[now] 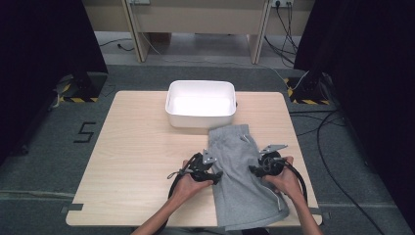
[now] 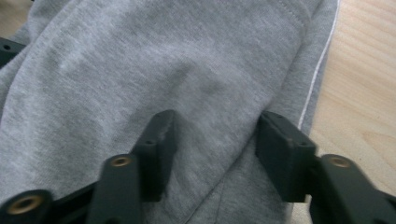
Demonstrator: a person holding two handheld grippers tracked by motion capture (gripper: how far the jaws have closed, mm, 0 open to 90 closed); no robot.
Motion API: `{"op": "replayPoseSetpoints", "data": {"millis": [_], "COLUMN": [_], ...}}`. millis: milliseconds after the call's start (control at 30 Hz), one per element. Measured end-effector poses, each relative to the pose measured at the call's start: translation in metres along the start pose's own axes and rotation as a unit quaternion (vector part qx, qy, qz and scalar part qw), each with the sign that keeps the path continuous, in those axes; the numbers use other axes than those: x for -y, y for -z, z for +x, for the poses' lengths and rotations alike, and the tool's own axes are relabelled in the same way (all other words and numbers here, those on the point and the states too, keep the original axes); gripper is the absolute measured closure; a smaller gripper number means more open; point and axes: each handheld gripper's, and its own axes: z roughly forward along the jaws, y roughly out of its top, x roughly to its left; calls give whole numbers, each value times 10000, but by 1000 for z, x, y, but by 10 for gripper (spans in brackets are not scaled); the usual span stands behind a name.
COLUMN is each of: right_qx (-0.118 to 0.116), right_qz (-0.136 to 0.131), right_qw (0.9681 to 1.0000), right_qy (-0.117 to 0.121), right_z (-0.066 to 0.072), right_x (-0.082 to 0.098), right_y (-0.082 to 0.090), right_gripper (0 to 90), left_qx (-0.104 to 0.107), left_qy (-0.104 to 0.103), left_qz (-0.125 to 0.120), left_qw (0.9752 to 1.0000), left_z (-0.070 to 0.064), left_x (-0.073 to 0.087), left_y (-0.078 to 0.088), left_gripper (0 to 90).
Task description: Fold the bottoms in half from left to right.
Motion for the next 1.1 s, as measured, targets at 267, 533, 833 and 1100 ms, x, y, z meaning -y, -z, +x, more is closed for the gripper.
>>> {"op": "replayPoseSetpoints", "data": {"millis": [267, 533, 833, 1100], "right_qx": [177, 251, 240, -261], "right_qz": [-331, -133, -239, -417], "right_qw": [9992, 9994, 9989, 9988], "right_qy": [145, -193, -317, 6], "right_z": [-3, -27, -16, 34], "right_x": [-7, 7, 13, 36], "right_y": [24, 18, 43, 80], "right_gripper": [813, 763, 489, 489], "left_qx": [50, 71, -44, 366], "left_qy": [-49, -87, 29, 430], "left_qz": [-118, -92, -95, -298], "left_qw": [9999, 9999, 9999, 9980], "left_z": [1, 5, 20, 10], "left_x": [4, 4, 7, 12], "left_y": [1, 3, 7, 28], "left_gripper": [360, 383, 397, 374]}}
